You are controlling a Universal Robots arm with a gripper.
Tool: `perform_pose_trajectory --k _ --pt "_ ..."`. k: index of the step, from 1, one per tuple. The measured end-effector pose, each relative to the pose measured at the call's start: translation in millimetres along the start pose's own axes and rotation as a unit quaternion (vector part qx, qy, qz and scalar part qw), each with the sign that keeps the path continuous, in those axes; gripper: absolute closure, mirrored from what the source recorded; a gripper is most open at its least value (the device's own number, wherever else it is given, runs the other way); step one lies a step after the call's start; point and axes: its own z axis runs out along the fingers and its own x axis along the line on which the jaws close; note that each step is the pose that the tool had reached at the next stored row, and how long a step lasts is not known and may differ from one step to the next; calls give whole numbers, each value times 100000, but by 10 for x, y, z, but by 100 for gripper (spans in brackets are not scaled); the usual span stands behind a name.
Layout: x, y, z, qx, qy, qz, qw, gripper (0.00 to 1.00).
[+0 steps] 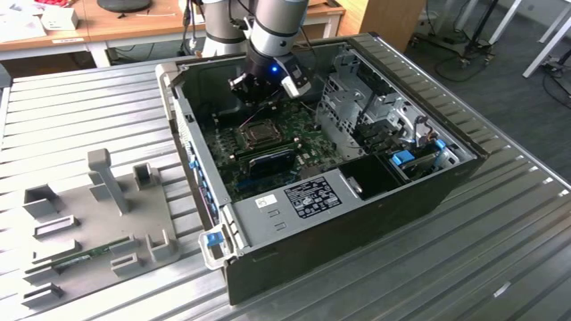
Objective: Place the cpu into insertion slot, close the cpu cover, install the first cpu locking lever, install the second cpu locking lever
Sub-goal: 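Install the first cpu locking lever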
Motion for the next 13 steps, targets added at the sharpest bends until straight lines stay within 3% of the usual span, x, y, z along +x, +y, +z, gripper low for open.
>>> perform_pose_trajectory --k 13 --pt "-116 -18 89 13 14 -4 100000 90"
